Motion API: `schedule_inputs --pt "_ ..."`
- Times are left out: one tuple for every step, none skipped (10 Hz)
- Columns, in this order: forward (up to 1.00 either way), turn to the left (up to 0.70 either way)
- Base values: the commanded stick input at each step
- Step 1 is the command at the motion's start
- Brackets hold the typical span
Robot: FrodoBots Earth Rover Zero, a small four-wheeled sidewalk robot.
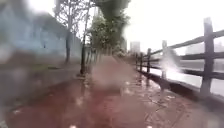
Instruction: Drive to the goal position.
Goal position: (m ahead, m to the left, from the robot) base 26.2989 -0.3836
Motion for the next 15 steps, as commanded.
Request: schedule_inputs --pt "1.00 -0.39" --pt "1.00 -0.30" --pt "1.00 -0.11" --pt "1.00 -0.14" --pt "1.00 -0.31" --pt "1.00 -0.25" --pt "1.00 -0.03" --pt "1.00 0.00" --pt "1.00 0.00" --pt "1.00 0.00" --pt "1.00 0.00" --pt "1.00 0.00" --pt "1.00 0.00" --pt "1.00 0.00" --pt "1.00 0.00"
